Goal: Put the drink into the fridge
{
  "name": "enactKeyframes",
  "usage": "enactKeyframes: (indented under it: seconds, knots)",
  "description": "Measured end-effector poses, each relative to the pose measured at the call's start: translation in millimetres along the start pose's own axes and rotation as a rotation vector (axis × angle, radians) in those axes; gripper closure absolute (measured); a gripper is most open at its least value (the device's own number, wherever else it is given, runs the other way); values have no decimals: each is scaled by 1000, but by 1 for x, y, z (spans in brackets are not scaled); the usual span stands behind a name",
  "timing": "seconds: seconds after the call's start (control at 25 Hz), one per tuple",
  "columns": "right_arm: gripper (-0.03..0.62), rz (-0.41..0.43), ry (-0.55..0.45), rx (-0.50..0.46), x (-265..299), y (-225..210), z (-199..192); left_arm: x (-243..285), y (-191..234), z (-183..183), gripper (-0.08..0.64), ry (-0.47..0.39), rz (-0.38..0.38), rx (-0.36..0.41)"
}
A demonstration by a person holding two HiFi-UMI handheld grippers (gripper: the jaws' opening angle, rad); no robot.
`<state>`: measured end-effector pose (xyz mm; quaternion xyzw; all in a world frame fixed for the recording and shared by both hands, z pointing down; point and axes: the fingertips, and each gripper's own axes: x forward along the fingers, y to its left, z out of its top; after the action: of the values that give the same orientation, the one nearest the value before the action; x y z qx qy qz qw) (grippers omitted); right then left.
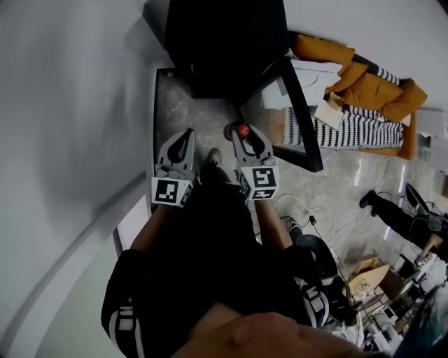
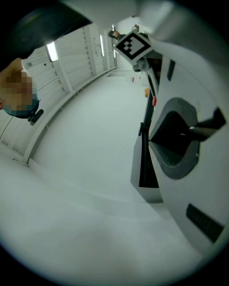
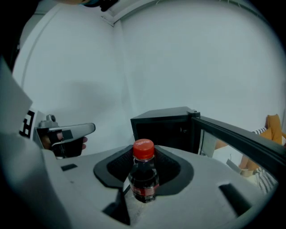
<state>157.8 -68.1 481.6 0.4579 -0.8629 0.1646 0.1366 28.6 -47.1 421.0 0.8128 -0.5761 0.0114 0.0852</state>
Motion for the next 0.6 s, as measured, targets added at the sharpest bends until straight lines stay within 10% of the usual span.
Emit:
enactKeyframes:
  seconds: [0.6]
  knots:
    - [459,-108,7,37,49,-21,4,51,41,5,555,-16,-89,9]
